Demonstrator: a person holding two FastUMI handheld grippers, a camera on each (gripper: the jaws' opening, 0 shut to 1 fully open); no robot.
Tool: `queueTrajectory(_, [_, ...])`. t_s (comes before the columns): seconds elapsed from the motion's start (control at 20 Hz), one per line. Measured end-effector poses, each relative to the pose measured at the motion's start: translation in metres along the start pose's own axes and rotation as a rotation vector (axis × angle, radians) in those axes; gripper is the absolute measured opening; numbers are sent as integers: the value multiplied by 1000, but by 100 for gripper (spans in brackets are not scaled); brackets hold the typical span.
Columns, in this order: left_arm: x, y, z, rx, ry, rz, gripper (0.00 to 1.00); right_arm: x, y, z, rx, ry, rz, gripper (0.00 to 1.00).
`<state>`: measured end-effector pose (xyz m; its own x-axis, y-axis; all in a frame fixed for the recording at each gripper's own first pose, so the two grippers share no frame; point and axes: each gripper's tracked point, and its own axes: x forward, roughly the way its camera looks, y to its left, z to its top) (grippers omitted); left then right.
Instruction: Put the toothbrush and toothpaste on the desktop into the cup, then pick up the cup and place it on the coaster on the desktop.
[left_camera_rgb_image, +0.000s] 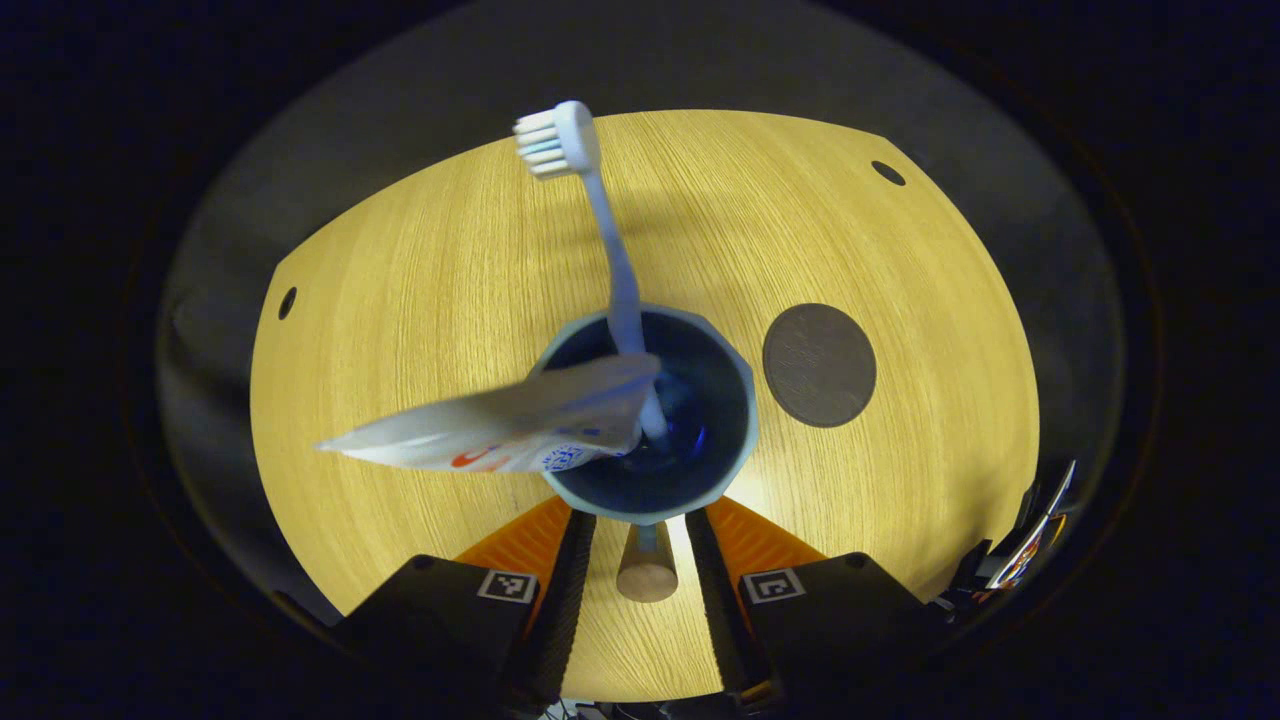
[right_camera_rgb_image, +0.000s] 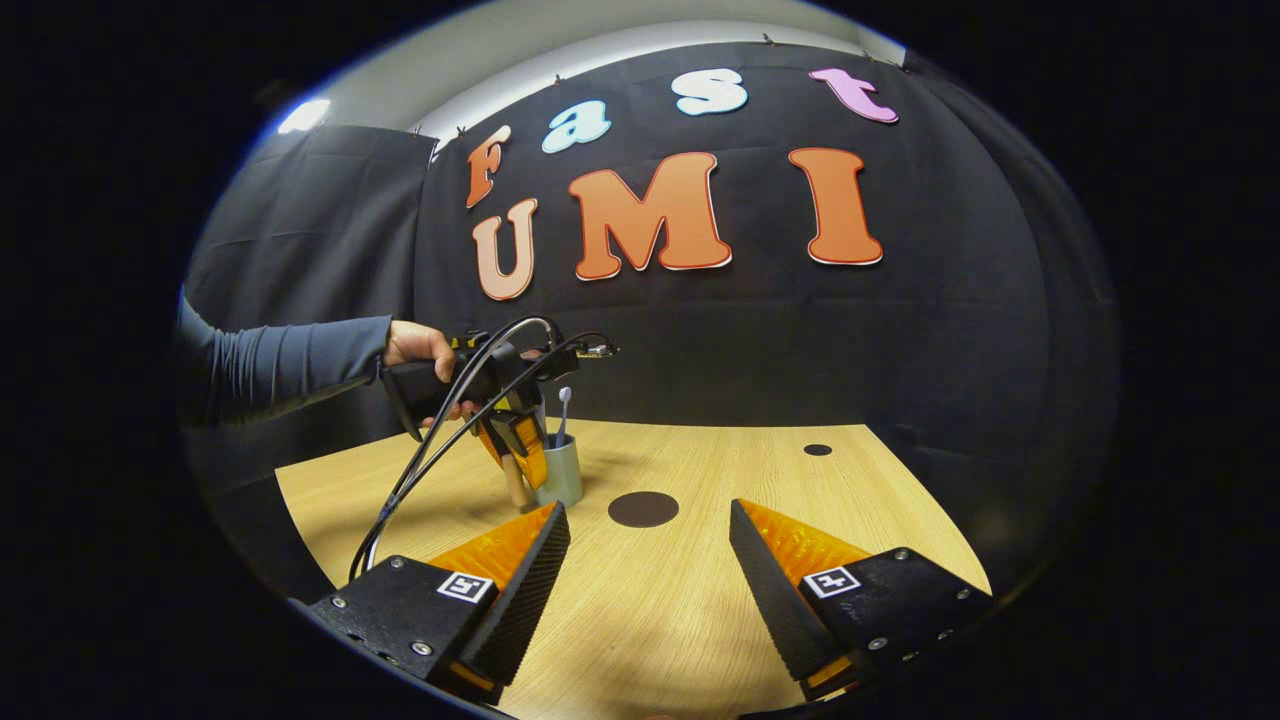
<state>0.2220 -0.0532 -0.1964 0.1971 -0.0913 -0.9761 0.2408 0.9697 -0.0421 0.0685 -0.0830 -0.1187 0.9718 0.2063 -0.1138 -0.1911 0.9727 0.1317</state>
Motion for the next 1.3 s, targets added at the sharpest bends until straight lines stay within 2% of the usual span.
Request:
queueTrajectory(0.05, [5,-1,0,-7,9,4,60,1,0,-2,-3,3,-2,97])
queueTrajectory(0.15, [1,-3,-2,-19,5,8,33,2,0,-7,-2,13,-1,97])
queueTrajectory(0.25, [1,-3,-1,-12,-9,11,34,3,0,-7,3,9,2,97])
queueTrajectory(0.3, [1,-4,-1,-19,-12,14,30,3,-1,-6,6,6,-2,97])
queueTrajectory(0.8, [-4,-12,32,27,-78,44,29,-4,-19,-5,38,-5,-40,97])
queueTrajectory(0.85, [-15,-12,15,34,-83,42,29,-5,-21,-4,39,-6,-43,97])
queueTrajectory(1.3, [-47,-25,64,117,-118,29,29,-20,-43,-6,49,-8,-83,97])
